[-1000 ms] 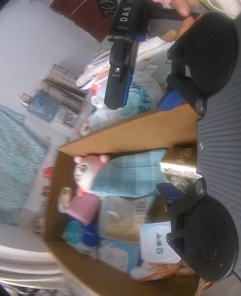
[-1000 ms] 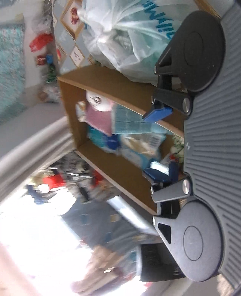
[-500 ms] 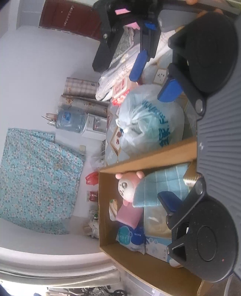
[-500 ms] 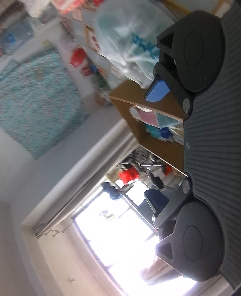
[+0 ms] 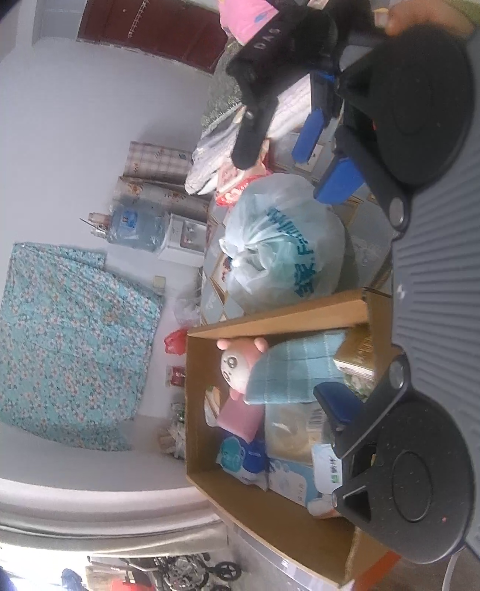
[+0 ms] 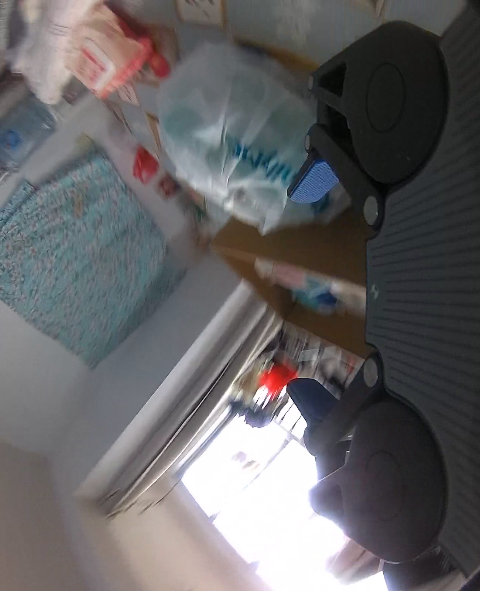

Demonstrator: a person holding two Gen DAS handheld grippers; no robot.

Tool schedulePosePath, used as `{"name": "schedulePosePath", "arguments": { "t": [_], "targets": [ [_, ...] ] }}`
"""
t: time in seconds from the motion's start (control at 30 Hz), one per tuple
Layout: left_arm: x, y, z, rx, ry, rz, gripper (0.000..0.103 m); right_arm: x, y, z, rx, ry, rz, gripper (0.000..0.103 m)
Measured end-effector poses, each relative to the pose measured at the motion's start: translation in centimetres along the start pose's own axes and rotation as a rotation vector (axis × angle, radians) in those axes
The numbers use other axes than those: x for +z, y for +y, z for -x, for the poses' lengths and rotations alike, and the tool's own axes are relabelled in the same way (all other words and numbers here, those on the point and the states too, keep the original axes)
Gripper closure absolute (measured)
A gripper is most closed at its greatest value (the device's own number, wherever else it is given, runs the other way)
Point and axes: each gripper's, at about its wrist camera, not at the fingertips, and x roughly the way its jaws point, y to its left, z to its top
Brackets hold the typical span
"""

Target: Organize soft objects

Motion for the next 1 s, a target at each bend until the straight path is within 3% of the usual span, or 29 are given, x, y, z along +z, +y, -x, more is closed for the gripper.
{"name": "schedulePosePath", "arguments": {
  "t": [0.1,0.23,0.37,0.5,0.77,1.0],
  "targets": [
    [-0.7,-0.1,0.4,0.030,-0.002,-0.002,0.000,-0.9,1.7,0.7,-0.117,-0.006,0.105,0.001],
    [-1.5,-0.7,1.0,0.132,-0.010,-0.041,0.000,-2.0,3.0,1.8,-0.256,-0.020,0.213,0.001],
    [-2.5,-1.2,1.5,0.213,-0.023,-0.067,0.000,-2.7,3.4,3.0,-0.302,-0.005,0.249,0.001],
    [-3.1,-1.0,1.1,0.267,0.034,-0.087,0.000,-3.3,3.9,3.5,-0.334,0.006,0.327,0.001],
    [-4.0,0.6,1.2,0.258,0.020,-0.018,0.000,-3.6,5.5,3.1,-0.470,0.038,0.466,0.001],
    [-4.4,2.1,0.1,0.269,0.082,0.034,0.000,-4.7,5.4,0.9,-0.456,0.175,0.502,0.001]
  ]
}}
